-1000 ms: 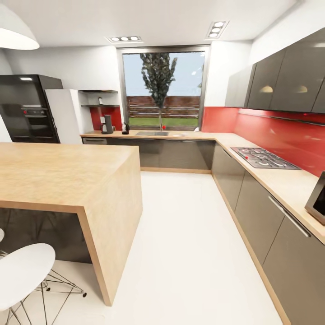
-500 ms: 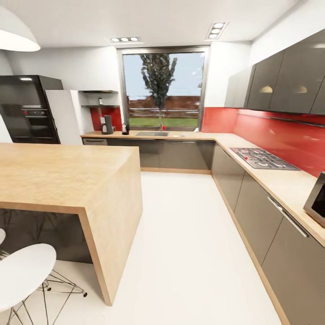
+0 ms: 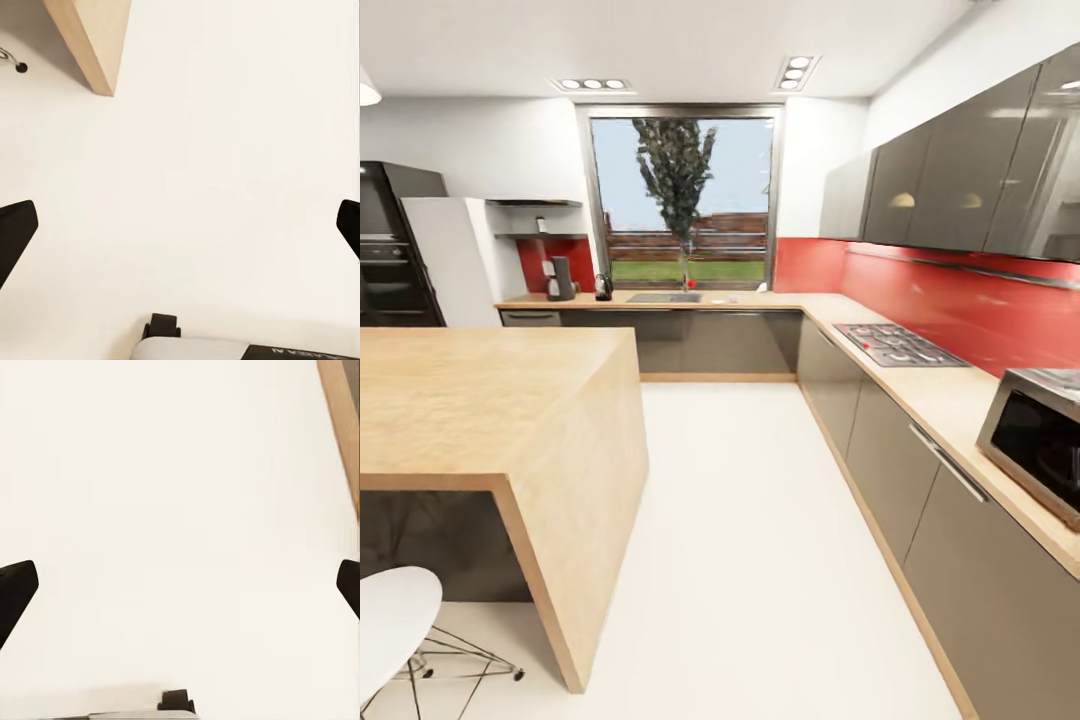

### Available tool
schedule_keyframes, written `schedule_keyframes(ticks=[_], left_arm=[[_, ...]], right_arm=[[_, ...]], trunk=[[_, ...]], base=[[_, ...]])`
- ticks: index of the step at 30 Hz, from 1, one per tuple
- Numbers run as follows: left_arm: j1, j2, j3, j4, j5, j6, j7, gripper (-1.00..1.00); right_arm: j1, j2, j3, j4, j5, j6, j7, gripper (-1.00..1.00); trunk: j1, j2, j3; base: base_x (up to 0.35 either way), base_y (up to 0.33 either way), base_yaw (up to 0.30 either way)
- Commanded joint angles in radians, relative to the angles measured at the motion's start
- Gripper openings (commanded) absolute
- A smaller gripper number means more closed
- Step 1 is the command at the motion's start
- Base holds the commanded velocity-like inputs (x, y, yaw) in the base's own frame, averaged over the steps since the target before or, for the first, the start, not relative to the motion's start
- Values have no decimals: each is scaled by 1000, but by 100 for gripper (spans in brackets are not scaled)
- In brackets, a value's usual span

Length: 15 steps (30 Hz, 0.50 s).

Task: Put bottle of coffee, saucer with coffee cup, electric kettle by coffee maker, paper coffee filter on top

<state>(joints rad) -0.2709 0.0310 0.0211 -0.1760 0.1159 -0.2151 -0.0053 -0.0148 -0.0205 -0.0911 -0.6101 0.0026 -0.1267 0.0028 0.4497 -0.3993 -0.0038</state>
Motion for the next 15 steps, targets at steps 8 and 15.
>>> schedule_keyframes(ticks=[8,15], left_arm=[[1,-2,0,1,4,-3,-1,100],[1,-1,-1,2,4,-2,-1,100]], right_arm=[[-1,2,3,7,2,-4,1,100],[-1,3,6,3,5,-4,4,100]], trunk=[[0,-1,-4],[0,-1,-13]], base=[[0,0,-252],[0,0,-178]])
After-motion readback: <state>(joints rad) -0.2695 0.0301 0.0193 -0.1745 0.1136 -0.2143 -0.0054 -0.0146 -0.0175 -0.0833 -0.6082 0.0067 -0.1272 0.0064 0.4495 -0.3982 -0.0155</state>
